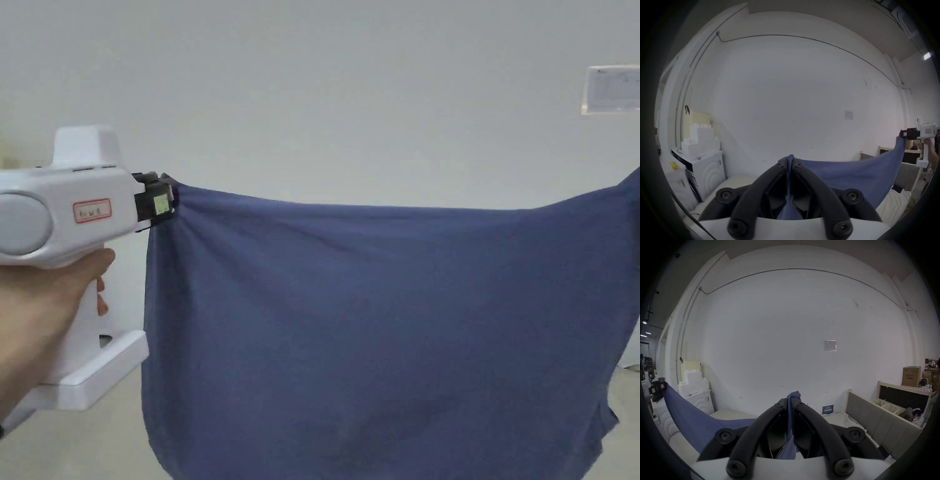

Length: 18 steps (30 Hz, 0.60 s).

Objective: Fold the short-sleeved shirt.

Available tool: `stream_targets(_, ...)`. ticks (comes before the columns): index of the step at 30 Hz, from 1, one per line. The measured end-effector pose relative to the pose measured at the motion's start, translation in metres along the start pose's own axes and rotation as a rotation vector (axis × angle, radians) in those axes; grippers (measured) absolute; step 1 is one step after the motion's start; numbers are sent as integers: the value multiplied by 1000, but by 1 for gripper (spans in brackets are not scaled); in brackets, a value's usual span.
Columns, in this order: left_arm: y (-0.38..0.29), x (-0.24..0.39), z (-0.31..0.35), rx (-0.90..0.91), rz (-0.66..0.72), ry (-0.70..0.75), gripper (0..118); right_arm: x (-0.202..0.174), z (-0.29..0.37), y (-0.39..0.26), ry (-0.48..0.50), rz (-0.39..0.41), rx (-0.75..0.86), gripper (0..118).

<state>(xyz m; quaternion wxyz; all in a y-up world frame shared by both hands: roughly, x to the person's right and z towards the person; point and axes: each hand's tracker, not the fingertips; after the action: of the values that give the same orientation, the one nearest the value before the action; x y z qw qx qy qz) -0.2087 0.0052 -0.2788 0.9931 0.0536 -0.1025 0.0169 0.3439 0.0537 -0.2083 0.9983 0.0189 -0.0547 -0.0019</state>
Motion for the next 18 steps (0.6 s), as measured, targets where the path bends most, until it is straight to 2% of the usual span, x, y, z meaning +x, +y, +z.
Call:
stream_targets(5, 10, -5, -2, 17, 2, 33, 3, -11, -5, 14, -15, -19, 25, 2)
stream_targets(18, -10, -19, -39, -33, 14, 38, 3, -10, -59, -5, -35, -12, -3, 2)
